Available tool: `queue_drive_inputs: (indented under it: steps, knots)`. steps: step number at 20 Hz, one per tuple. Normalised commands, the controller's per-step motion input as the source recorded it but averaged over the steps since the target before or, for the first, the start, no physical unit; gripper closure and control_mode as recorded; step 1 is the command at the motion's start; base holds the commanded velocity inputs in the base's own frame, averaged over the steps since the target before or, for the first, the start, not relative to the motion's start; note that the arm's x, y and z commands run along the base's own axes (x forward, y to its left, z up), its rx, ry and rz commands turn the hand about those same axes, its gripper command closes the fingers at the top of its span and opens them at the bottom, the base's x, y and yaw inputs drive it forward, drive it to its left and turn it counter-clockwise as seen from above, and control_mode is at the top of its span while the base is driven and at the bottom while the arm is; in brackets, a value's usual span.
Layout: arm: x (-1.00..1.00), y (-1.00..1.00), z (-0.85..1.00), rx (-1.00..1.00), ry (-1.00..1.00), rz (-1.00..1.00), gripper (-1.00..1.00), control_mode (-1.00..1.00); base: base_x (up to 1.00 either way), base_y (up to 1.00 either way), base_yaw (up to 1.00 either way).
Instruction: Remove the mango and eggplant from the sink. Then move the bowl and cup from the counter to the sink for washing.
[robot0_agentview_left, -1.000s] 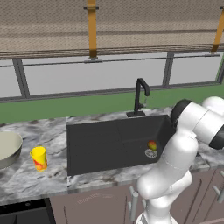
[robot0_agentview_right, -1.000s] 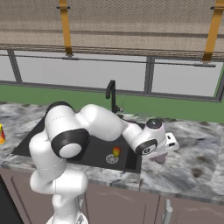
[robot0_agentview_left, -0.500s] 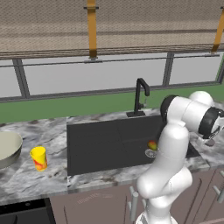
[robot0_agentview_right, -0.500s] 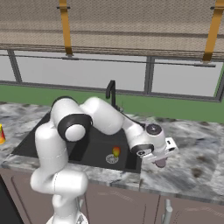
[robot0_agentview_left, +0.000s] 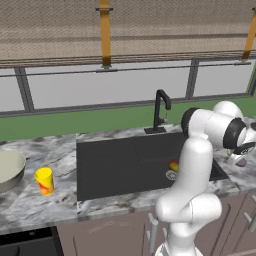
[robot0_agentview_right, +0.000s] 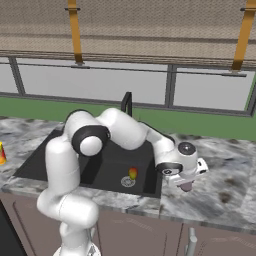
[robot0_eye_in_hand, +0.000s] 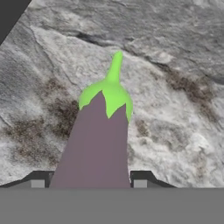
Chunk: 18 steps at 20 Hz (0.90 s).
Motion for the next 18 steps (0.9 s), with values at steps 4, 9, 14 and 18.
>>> queue_drive_inputs:
  steps: [4,9,14,18]
  knots:
    - [0.00,0.00,-0.23,0.00,0.00,0.00,-1.00,-1.00,0.00,0.00,0.00]
    - [-0.01,0.02,-0.03,0.00,0.01,0.00,-1.00,-1.00,0.00,0.00,0.00]
    - [-0.01,0.00,0.07,0.00,0.00,0.00,-1.00,-1.00,0.00,0.00,0.00]
    - [-0.08,0.00,0.23,0.00,0.02,0.00,-1.00,-1.00,0.00,0.00,0.00]
